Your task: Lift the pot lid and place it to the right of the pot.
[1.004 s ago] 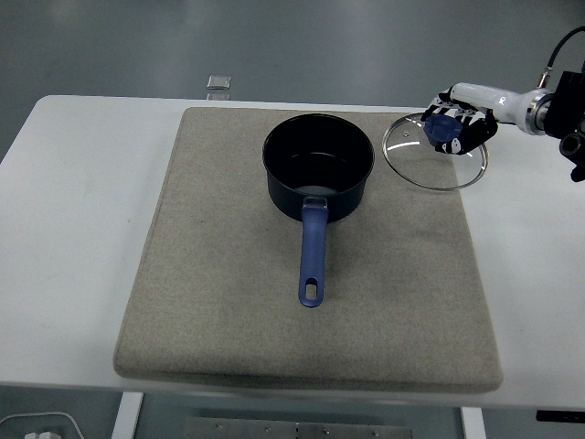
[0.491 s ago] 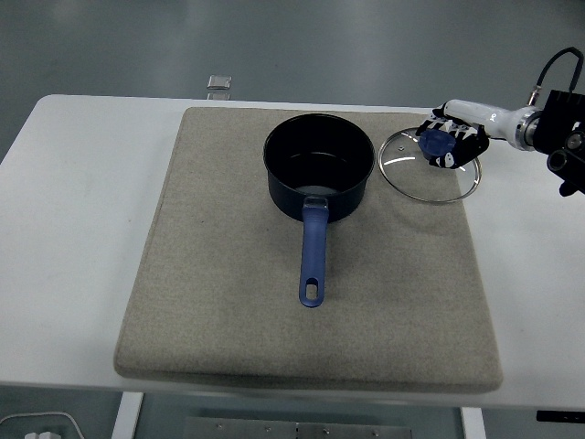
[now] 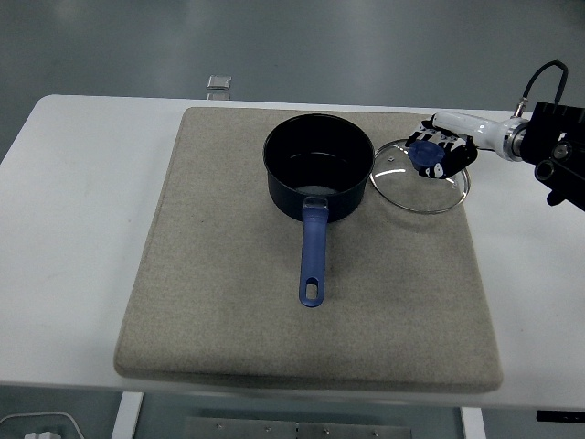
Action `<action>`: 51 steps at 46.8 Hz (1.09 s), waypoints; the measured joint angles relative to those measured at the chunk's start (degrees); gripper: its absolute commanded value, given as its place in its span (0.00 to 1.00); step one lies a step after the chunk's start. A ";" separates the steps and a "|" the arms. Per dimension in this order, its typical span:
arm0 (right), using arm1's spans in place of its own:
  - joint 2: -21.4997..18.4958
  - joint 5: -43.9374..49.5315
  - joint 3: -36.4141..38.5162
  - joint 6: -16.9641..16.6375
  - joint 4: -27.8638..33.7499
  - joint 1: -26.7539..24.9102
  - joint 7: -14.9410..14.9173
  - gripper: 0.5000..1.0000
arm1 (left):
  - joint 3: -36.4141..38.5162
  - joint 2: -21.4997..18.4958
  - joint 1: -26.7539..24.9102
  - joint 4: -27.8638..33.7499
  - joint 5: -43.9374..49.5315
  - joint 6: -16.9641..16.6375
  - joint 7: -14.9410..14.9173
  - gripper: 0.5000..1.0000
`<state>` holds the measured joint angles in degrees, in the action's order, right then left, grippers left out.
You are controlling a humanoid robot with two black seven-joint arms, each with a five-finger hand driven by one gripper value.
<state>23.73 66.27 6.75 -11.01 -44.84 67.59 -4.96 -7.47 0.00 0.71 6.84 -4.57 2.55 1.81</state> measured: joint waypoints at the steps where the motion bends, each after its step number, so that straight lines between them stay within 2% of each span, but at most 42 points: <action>1: 0.00 -0.06 0.00 0.22 0.00 0.00 -0.01 0.51 | 0.00 0.00 0.00 0.00 0.00 0.00 0.00 1.00; 3: 0.00 -0.20 0.01 0.51 0.01 0.00 -0.02 0.53 | 0.00 0.00 0.00 0.00 0.00 0.00 0.01 1.00; 8: -0.08 -0.39 0.02 0.55 0.01 -0.10 -0.13 0.71 | 0.00 0.00 0.00 -0.01 0.00 0.00 0.01 1.00; 11: -0.08 -0.44 0.06 0.55 0.00 -0.10 -0.13 0.73 | 0.00 0.00 -0.01 0.00 0.00 0.00 0.01 1.00; 14: -0.06 -0.44 0.25 0.55 -0.06 -0.04 -0.14 0.80 | 0.00 0.00 0.00 0.00 0.00 0.00 0.01 1.00; 32: 1.02 -1.32 0.94 -0.79 -0.61 2.31 -0.32 0.80 | 0.00 0.00 0.00 0.00 0.00 0.00 0.01 1.00; 42: 1.59 -7.76 4.53 -4.09 -0.88 2.97 -0.32 0.80 | 0.00 0.00 -0.01 0.01 0.00 0.00 0.01 1.00; 51: 1.19 -12.71 5.46 -4.34 -0.87 2.35 -0.32 0.80 | 0.00 0.00 0.00 0.00 0.00 0.00 -0.02 1.00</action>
<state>24.92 53.56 12.21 -15.35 -45.70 69.95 -5.28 -7.47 0.00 0.71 6.83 -4.57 2.55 1.80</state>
